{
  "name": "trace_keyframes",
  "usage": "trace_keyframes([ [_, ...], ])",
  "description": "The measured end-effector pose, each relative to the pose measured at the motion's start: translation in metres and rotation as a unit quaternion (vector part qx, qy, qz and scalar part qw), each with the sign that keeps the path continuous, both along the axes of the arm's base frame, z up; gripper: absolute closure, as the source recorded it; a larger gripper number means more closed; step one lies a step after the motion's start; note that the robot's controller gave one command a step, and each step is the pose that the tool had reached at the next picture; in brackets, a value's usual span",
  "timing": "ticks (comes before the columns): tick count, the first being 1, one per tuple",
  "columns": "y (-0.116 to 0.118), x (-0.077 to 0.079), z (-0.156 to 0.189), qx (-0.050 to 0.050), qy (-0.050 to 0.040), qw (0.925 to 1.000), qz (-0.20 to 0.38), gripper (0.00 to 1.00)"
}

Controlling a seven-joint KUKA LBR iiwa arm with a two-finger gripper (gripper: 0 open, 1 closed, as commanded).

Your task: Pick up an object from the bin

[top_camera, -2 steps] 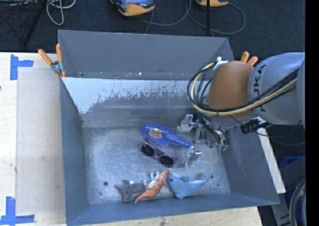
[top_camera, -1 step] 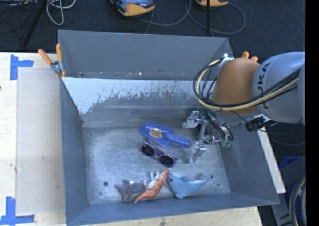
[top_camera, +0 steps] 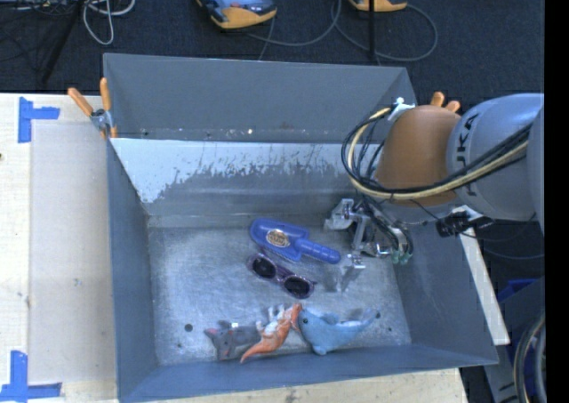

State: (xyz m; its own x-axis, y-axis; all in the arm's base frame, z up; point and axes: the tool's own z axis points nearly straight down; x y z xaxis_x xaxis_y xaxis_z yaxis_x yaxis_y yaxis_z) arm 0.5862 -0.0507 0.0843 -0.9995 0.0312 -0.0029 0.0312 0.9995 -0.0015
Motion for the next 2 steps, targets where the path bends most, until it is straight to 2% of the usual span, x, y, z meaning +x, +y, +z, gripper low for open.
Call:
trace_keyframes([
  [1, 0.01, -0.007, -0.002, -0.001, -0.0009, 0.9999, -0.017, 0.0],
  [2, 0.033, 0.002, -0.008, 0.003, 0.0021, 1.0, 0.002, 0.0],
])
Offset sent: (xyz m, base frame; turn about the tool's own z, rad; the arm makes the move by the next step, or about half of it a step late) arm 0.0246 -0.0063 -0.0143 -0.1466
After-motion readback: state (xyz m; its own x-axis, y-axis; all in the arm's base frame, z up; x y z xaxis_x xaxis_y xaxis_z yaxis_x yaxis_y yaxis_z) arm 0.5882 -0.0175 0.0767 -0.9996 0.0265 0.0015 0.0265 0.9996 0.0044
